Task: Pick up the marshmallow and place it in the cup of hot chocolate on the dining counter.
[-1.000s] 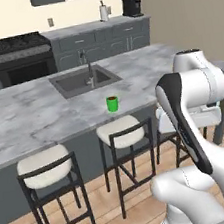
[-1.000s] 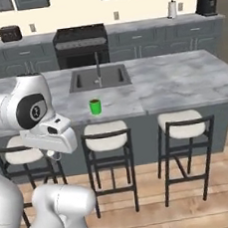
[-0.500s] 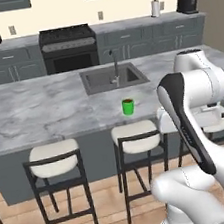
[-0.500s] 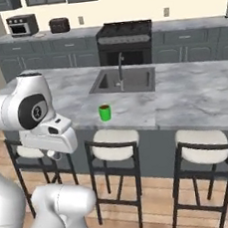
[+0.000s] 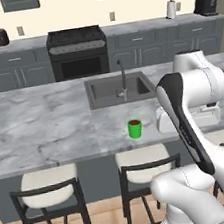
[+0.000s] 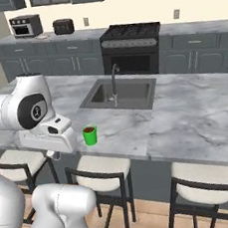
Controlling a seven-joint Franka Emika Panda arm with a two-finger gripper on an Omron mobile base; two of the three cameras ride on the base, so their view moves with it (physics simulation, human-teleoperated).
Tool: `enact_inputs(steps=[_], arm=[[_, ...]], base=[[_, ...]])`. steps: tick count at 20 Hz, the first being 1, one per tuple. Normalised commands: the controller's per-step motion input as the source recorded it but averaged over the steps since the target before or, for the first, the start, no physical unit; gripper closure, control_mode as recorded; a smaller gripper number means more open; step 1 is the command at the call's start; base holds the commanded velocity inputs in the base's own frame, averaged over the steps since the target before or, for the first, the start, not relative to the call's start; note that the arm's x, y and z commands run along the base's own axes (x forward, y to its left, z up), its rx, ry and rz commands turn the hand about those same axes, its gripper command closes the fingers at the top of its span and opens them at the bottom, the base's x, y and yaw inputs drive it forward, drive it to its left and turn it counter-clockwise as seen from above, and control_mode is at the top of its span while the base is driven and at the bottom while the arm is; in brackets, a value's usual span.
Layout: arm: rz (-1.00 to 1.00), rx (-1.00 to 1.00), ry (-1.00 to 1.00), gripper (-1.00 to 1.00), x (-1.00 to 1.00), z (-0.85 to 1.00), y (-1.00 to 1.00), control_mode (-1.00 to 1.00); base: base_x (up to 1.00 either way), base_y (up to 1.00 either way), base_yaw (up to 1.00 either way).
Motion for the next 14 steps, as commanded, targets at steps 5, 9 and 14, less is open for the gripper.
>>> enact_inputs(steps=[5, 9, 14], arm=[[0.0, 0.0, 0.0, 1.0, 0.0, 0.0, 0.0, 1.0], [0.0, 0.0, 0.0, 1.0, 0.0, 0.0, 0.0, 1.0], [0.0, 0.0, 0.0, 1.0, 0.0, 0.0, 0.0, 1.0]], base=[[0.63, 0.22, 0.02], [0.69, 0.1, 0.0], [0.69, 0.0, 0.02]])
